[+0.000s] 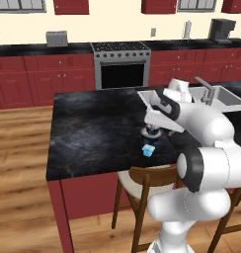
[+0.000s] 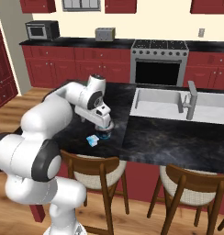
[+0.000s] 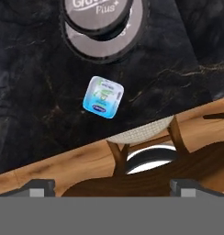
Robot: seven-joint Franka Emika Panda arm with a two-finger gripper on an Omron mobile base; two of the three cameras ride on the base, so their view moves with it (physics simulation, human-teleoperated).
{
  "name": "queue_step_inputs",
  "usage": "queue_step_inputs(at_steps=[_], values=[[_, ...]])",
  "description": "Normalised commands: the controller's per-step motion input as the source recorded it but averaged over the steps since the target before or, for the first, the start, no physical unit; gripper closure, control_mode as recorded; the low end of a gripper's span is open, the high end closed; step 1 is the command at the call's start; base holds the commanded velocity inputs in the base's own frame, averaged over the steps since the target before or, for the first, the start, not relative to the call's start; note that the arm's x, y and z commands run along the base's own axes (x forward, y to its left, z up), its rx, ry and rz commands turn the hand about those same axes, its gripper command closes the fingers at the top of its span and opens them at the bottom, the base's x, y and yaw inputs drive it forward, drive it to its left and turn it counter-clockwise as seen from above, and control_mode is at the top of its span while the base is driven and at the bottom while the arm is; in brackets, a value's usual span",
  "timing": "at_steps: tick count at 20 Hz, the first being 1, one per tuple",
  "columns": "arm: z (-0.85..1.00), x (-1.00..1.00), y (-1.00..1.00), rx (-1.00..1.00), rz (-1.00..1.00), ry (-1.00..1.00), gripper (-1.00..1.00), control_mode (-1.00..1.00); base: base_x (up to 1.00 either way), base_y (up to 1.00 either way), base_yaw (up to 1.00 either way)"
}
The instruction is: Stack the yogurt containers by placing the smaller containers on top of the larger containers.
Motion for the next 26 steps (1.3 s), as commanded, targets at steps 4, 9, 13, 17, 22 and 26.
queue_step_inputs(at_steps=[4, 9, 13, 17, 22, 26], values=[[0.00, 0.00, 0.12, -0.12, -0.01, 0.00, -1.00, -1.00, 0.00, 0.00, 0.00], [0.00, 0.00, 0.08, -0.12, 0.00, 0.00, -1.00, -1.00, 0.00, 0.00, 0.00], [-0.02, 0.00, 0.13, -0.12, -0.01, 0.00, -1.00, -1.00, 0.00, 0.00, 0.00], [-0.07, 0.00, 0.16, -0.10, 0.00, -0.01, -1.00, -1.00, 0.00, 0.00, 0.00], [-0.17, 0.00, 0.10, -0.05, 0.00, -0.04, -1.00, -1.00, 0.00, 0.00, 0.00], [-0.14, 0.08, 0.07, -0.04, 0.00, 0.00, -1.00, -1.00, 0.00, 0.00, 0.00]])
